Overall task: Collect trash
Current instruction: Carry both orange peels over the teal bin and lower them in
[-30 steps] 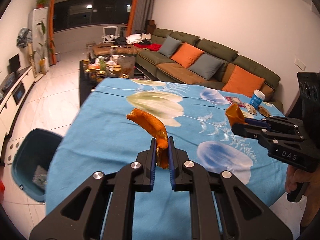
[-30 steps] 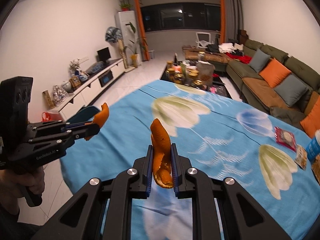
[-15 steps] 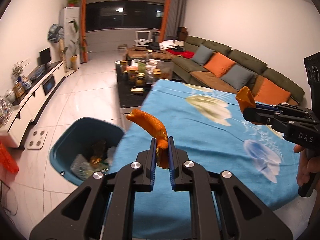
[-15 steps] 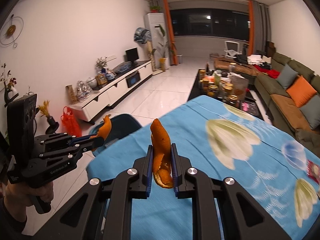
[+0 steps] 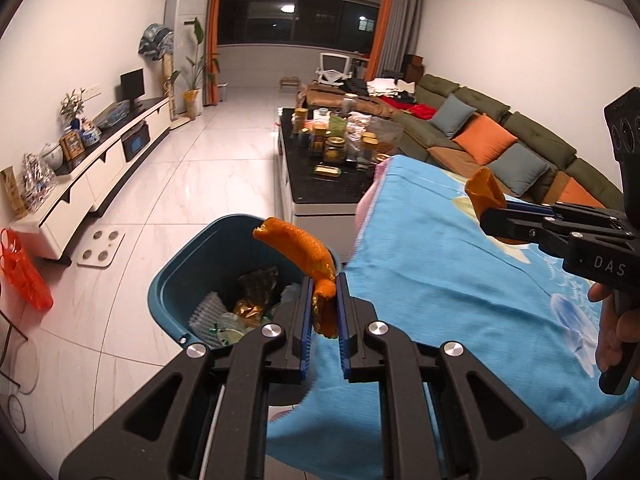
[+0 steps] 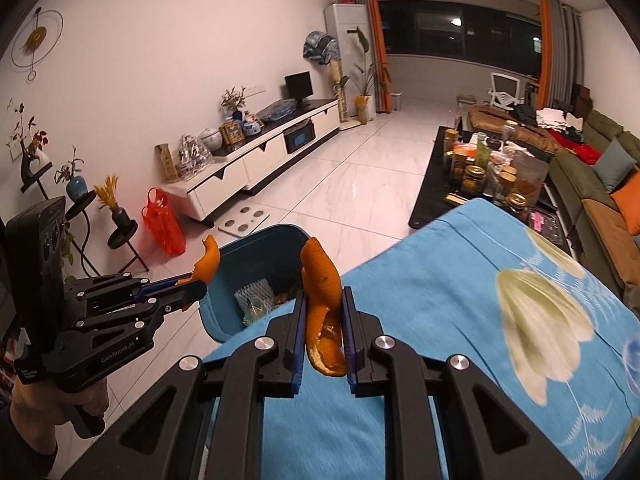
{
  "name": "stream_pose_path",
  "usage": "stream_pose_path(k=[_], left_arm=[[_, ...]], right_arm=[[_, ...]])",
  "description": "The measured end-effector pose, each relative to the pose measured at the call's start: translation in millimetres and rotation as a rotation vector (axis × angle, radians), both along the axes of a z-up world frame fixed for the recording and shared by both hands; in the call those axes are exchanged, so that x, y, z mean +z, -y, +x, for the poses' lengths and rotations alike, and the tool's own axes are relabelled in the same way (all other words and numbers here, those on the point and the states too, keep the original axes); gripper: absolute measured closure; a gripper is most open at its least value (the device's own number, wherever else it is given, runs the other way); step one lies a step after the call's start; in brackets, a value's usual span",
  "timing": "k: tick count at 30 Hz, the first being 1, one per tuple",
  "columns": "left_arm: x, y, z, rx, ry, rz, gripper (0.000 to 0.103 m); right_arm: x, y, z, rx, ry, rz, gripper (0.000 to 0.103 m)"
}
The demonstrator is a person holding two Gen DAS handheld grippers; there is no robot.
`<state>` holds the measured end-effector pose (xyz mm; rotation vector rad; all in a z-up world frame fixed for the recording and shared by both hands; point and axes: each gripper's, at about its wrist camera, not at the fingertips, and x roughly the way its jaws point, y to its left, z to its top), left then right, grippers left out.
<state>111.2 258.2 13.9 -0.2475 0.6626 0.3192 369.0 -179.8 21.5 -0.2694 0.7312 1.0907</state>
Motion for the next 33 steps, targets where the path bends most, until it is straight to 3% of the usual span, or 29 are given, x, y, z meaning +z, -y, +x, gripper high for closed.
stream_pose_path(k=[18, 33], left_arm=[[-50, -63, 36, 0.064, -0.075, -0.067, 0.092], [-103, -101, 70, 0.093, -0.131, -0.143, 0.092]], right_arm=[[-39, -112, 23, 0.119, -0.062, -0.121, 0.088], [-81, -172, 37, 0.172, -0.107, -0.247, 0.088]])
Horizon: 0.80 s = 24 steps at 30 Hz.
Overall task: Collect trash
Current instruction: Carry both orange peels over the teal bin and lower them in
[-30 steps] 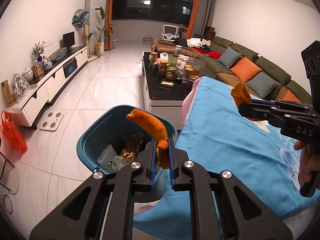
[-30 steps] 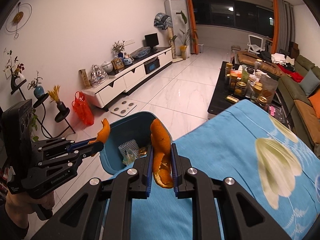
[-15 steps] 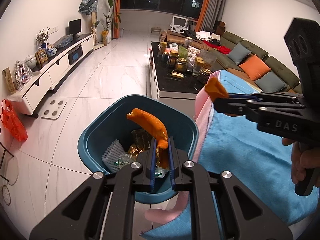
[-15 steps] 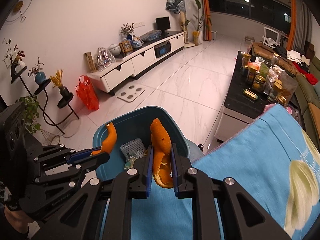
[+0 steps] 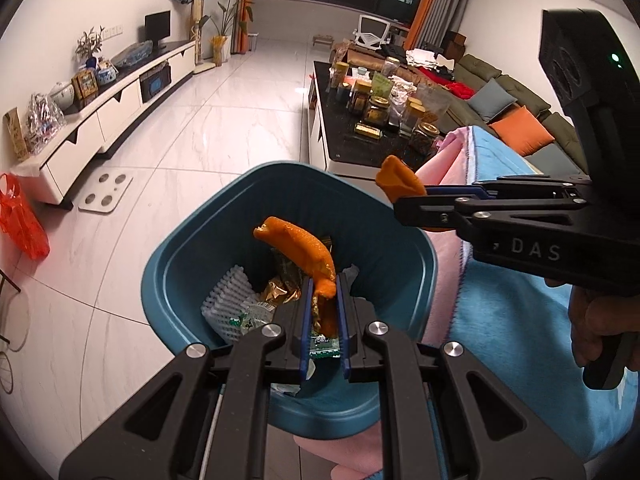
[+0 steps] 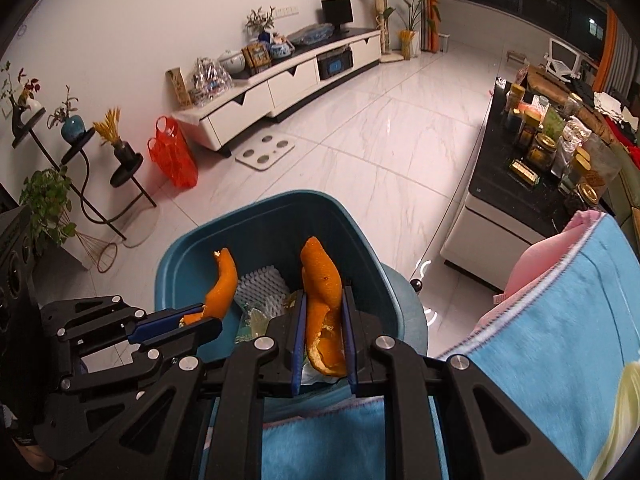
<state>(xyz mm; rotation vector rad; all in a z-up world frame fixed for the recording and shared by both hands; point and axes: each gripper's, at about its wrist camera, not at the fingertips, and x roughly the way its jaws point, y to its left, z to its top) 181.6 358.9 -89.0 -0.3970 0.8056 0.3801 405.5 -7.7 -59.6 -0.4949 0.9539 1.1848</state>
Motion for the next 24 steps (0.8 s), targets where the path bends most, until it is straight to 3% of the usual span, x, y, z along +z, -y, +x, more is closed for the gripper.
stream_pose_path(k=[13, 24], left_arm=[[-39, -21, 22, 0.014, -0.034, -0.068, 0.092], [-55, -26, 36, 0.000, -0.075, -0.075, 0.092]], right_arm=[[-29, -30, -5, 0.047, -0.006, -0.131, 0.088], [-39, -41, -11, 0.083, -0.006, -0.217, 0.088]])
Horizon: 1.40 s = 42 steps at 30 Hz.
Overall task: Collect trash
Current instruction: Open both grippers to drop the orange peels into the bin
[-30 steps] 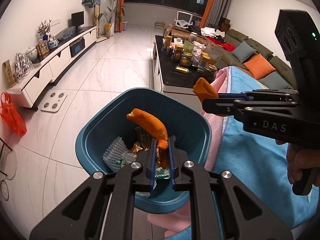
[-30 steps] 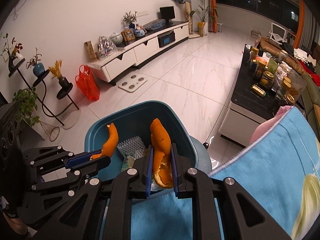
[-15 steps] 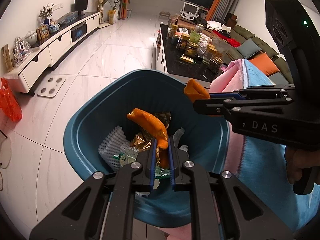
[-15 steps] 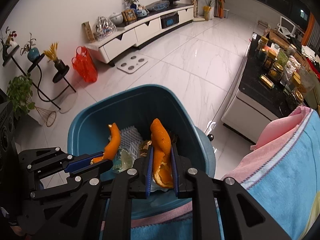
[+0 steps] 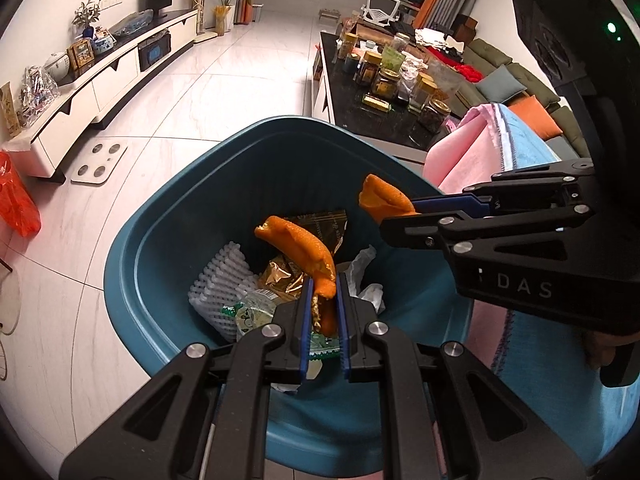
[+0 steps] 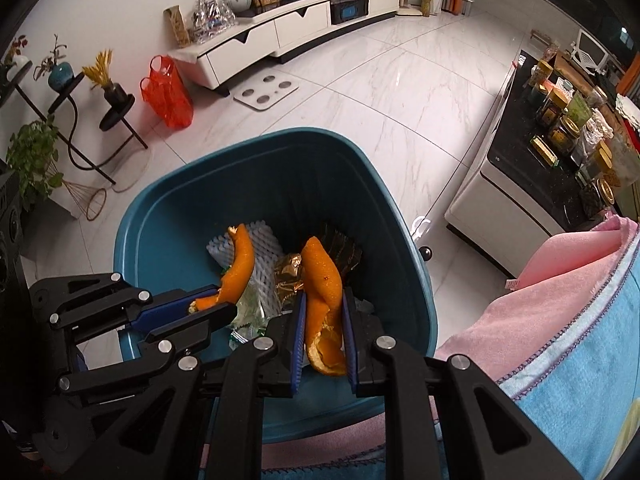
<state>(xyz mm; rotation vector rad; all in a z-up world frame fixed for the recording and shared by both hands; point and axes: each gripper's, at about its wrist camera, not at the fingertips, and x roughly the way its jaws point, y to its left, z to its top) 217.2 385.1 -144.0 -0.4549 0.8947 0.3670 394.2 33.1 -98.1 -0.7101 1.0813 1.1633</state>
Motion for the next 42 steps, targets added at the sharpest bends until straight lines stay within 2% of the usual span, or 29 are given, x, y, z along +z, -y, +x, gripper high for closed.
stream_pose_path(k=[13, 22, 23, 26, 30, 32, 34, 35, 37, 39, 42], left_arm=[[-5, 3, 13, -0.014, -0.026, 0.031, 0.091], [-1, 6, 8, -0.007, -0.016, 0.047, 0.090], [-2, 6, 7, -0.006, -0.015, 0.048, 0.090], [1, 8, 5, -0.001, -0.009, 0.055, 0.086], [6, 10, 2, 0.007, 0.004, 0.066, 0.073], [9, 10, 1, 0.013, 0.009, 0.069, 0.067], [12, 9, -2, 0.023, 0.018, 0.076, 0.056], [13, 9, -3, 0.028, 0.021, 0.079, 0.052], [18, 9, -7, 0.041, 0.035, 0.089, 0.038], [23, 9, -10, 0.056, 0.040, 0.112, 0.028], [30, 10, -15, 0.075, 0.050, 0.137, 0.016]], right_arm=[[-3, -5, -2, 0.006, 0.011, -0.037, 0.086], [1, -2, 1, -0.007, 0.020, -0.028, 0.078], [3, -1, 1, -0.007, 0.019, -0.024, 0.075], [6, 0, 0, -0.010, 0.023, -0.018, 0.073], [11, 2, 0, -0.016, 0.030, -0.005, 0.059], [13, 3, 2, -0.022, 0.034, 0.001, 0.056], [18, 4, 2, -0.029, 0.039, 0.014, 0.052], [20, 5, 3, -0.035, 0.043, 0.020, 0.042], [25, 8, 3, -0.048, 0.046, 0.043, 0.036], [31, 11, 5, -0.061, 0.046, 0.064, 0.021], [40, 15, 6, -0.076, 0.070, 0.088, 0.017]])
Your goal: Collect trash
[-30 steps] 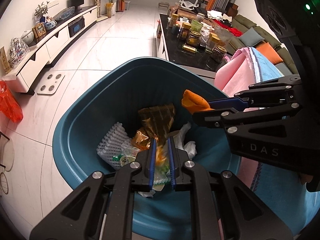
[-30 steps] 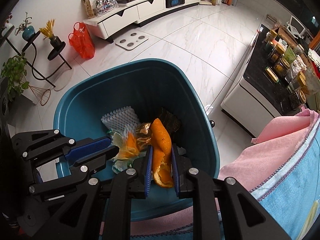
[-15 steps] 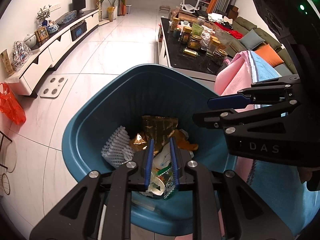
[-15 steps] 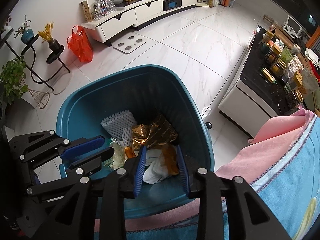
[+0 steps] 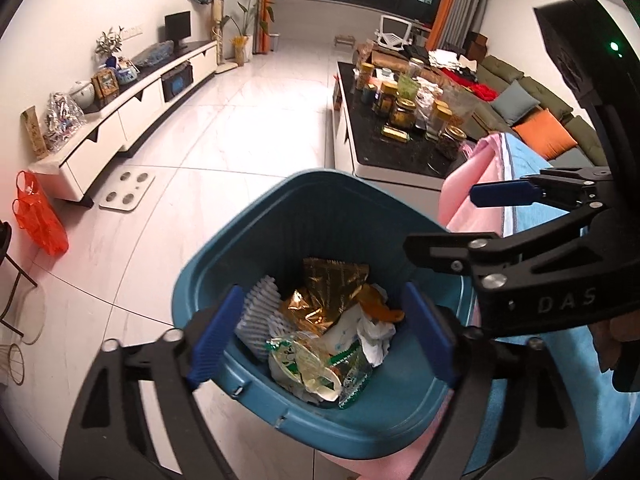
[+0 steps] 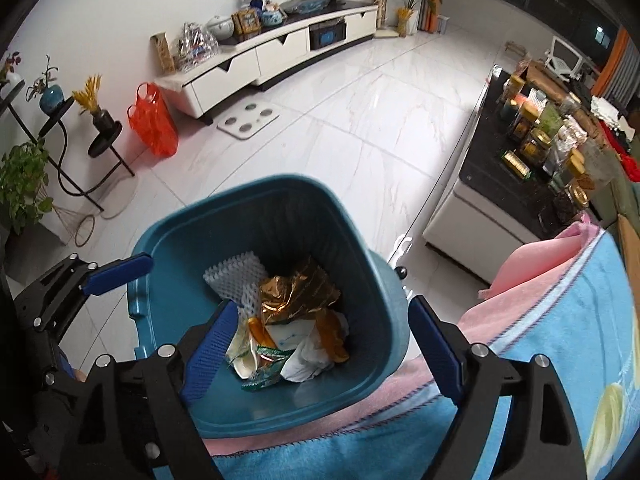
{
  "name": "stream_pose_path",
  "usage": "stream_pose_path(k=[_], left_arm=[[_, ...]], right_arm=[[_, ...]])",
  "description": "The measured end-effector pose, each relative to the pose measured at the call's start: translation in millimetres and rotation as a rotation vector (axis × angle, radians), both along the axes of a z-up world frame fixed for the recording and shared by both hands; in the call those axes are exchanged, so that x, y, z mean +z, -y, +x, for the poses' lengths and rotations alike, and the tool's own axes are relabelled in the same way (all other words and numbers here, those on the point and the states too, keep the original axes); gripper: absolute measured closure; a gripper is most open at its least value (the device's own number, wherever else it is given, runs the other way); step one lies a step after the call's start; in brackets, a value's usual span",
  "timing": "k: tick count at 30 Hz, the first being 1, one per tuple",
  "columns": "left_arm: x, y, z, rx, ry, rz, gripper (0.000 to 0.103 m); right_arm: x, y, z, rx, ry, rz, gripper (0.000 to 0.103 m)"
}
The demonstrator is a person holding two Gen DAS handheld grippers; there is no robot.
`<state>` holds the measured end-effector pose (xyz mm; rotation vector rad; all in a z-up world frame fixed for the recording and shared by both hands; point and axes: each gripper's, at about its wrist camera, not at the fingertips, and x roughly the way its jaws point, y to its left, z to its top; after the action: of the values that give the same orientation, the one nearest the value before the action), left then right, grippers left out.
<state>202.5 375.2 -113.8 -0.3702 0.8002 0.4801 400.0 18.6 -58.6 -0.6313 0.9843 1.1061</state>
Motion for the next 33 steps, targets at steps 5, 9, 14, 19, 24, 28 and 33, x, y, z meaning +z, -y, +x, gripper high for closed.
stream_pose_path(k=[5, 9, 14, 19, 24, 28, 33], left_arm=[[15, 4, -5, 0.011, 0.018, 0.034, 0.006], [24, 9, -7, 0.013, 0.014, 0.049, 0.006], [38, 15, -11, 0.018, 0.027, 0.072, 0.006], [55, 25, -19, 0.022, 0.051, 0.106, 0.006], [75, 40, -29, 0.031, 0.077, 0.151, 0.006], [90, 52, -36, 0.029, 0.094, 0.174, 0.006], [110, 70, -42, 0.021, 0.112, 0.205, 0.006]], right_arm=[[14, 6, 2, -0.017, 0.032, 0.032, 0.008], [22, 11, 2, -0.029, 0.044, 0.056, 0.007], [33, 22, 3, -0.042, 0.057, 0.087, 0.007], [46, 37, 3, -0.060, 0.068, 0.142, 0.007], [63, 58, 0, -0.077, 0.094, 0.200, 0.007], [74, 78, -1, -0.097, 0.101, 0.246, 0.007], [87, 107, -2, -0.122, 0.117, 0.300, 0.007]])
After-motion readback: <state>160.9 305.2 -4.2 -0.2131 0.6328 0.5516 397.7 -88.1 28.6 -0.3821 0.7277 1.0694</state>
